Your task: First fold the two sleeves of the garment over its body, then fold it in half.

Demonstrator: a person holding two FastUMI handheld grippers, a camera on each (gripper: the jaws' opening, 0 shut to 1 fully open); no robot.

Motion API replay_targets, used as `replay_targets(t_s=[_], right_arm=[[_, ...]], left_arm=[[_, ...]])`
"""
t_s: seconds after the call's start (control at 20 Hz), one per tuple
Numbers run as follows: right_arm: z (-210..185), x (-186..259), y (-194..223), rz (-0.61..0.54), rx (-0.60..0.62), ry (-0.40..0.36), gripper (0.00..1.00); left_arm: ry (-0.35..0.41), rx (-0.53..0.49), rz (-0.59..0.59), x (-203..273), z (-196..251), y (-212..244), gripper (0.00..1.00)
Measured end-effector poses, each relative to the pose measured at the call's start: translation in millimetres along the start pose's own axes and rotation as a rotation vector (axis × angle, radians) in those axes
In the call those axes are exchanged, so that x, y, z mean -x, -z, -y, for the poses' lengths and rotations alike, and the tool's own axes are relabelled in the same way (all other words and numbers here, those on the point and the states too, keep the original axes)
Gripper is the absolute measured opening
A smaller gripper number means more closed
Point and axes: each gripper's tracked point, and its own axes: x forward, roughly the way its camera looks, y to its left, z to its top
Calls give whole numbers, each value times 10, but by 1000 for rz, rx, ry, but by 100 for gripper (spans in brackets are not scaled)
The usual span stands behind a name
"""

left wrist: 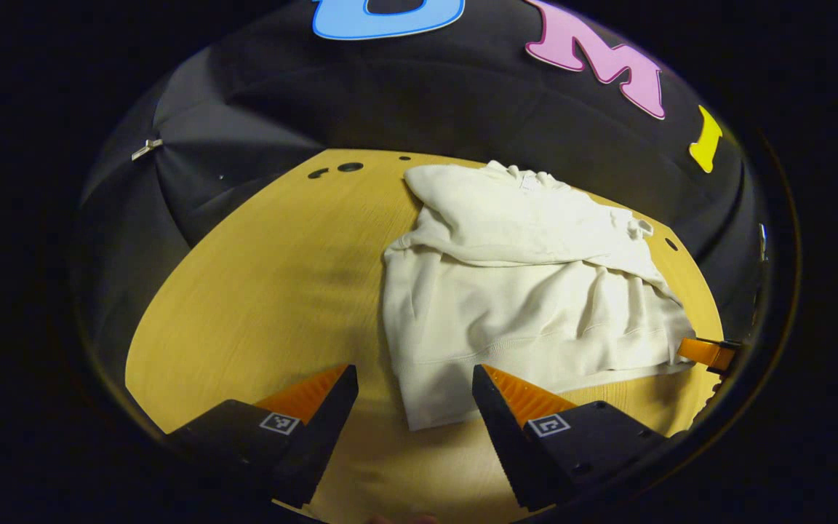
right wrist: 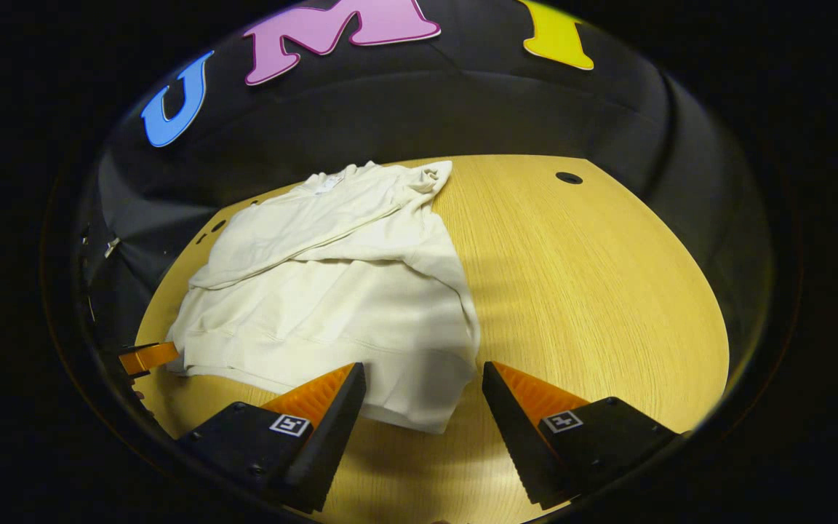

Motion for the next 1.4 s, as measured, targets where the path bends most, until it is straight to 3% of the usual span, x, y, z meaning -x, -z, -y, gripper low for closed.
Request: replay_targets(t_s=[0.15, 0.35, 0.4, 0.45, 0.5, 0.55, 0.6, 0.65, 0.7, 0.75, 0.8, 0.85, 0.95, 1.15, 1.4], right_arm=[[2, -71, 18, -5, 14, 13, 99], [7, -74, 62, -18, 64, 51, 99], [-11, -65, 78, -21, 74, 55, 99], [-57, -60, 59, -28, 60, 49, 98], [-81, -66, 71, -26, 44, 49, 89], [-100, -96, 67, -31, 31, 48, 72], [-129, -104, 61, -29, 22, 41, 69], [-167, -108, 69, -36, 9, 27, 55], [-184, -109, 62, -38, -5, 21, 46], [-213, -113, 68, -46, -20, 2, 28], [-243, -124, 62, -53, -30, -22, 22], [-274, -128, 65, -68, -40, -52, 14], [-271, -124, 60, -83, -66, -83, 7], [-248, -122, 41, -73, -26, -67, 7], [-288, -104, -82, -71, -106, -90, 7]], left_arm=[[-11, 6, -26, -104, 9, 77, 98], [-10, -92, -34, -145, 127, 88, 98], [-3, -103, -39, -146, 180, 91, 82], [1, -117, -42, -160, 190, 99, 77], [14, -118, -41, -165, 218, 103, 71], [27, -113, -39, -171, 257, 99, 71], [40, -110, -36, -158, 280, 111, 49], [51, -103, -27, -164, 312, 100, 43], [47, -92, -18, -166, 325, 89, 18], [43, -95, -8, -181, 332, 77, 16], [38, -92, -2, -182, 331, 71, 10], [36, -90, 1, -189, 343, 69, 7], [41, -90, 5, -187, 346, 62, 7], [47, -43, 34, -124, 352, -36, 6], [57, -6, 73, -33, 358, -270, 6]])
